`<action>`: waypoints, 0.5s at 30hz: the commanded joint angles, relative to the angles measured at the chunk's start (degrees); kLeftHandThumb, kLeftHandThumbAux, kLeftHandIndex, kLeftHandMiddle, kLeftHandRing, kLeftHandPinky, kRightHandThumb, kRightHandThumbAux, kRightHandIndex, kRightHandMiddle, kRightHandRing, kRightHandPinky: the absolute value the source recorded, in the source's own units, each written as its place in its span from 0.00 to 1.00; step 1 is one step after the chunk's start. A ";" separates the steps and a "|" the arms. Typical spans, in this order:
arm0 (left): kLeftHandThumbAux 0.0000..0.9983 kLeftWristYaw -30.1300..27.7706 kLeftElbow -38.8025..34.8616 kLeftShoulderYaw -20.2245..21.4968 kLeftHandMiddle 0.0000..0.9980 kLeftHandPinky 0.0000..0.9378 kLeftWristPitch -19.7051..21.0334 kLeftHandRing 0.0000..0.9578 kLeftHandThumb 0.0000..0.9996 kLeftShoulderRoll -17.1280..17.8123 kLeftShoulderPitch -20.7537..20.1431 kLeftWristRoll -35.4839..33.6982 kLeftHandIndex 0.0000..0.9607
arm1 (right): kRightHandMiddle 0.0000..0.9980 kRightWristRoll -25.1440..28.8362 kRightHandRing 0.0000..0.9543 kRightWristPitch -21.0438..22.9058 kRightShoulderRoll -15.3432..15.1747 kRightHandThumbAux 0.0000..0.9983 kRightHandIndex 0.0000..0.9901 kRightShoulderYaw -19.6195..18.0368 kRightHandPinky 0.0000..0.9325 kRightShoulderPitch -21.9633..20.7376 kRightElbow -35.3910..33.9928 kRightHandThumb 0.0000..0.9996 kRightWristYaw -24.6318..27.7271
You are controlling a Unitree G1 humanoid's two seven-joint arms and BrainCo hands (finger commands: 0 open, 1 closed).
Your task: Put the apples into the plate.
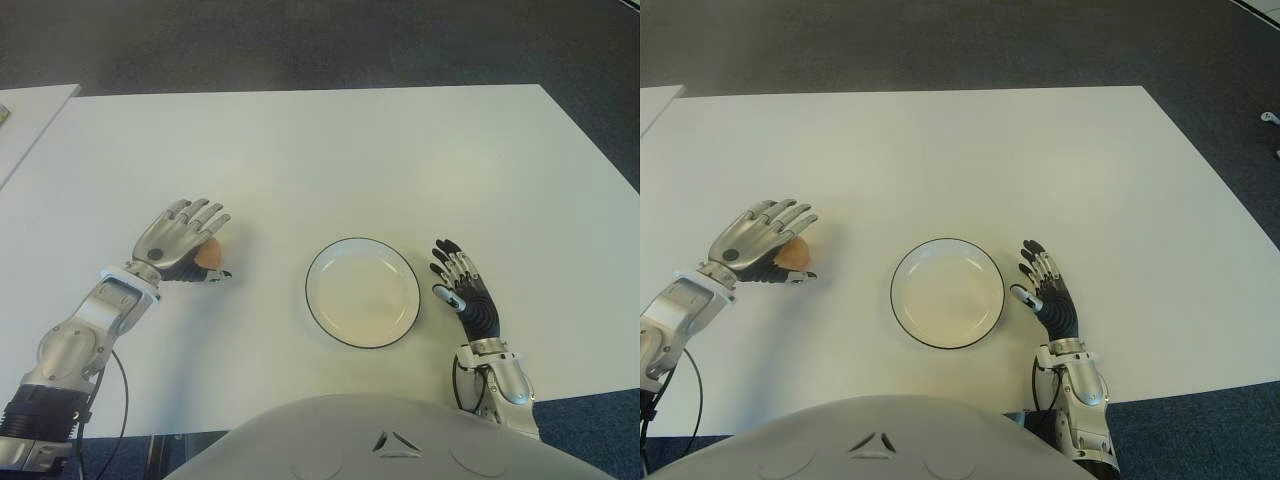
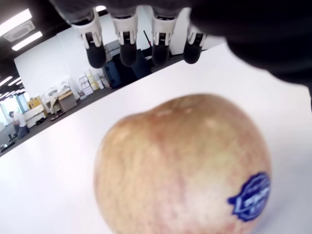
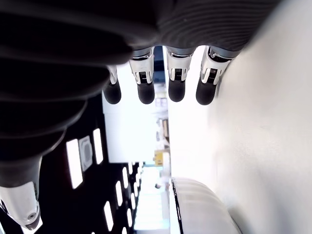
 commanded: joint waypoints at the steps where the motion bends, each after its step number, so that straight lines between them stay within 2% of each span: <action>1: 0.24 2.05 3.31 -2.29 0.00 0.00 -0.05 0.00 0.29 1.32 -1.00 -1.14 0.02 | 0.06 -0.86 0.03 5.19 0.28 0.62 0.04 -0.26 0.05 3.71 3.87 0.20 -0.94; 15: 0.26 6.34 11.22 -6.75 0.00 0.00 -0.41 0.00 0.30 2.79 -3.87 -4.17 0.04 | 0.05 -2.38 0.02 4.61 0.26 0.61 0.04 -0.11 0.04 4.30 3.00 0.20 -1.91</action>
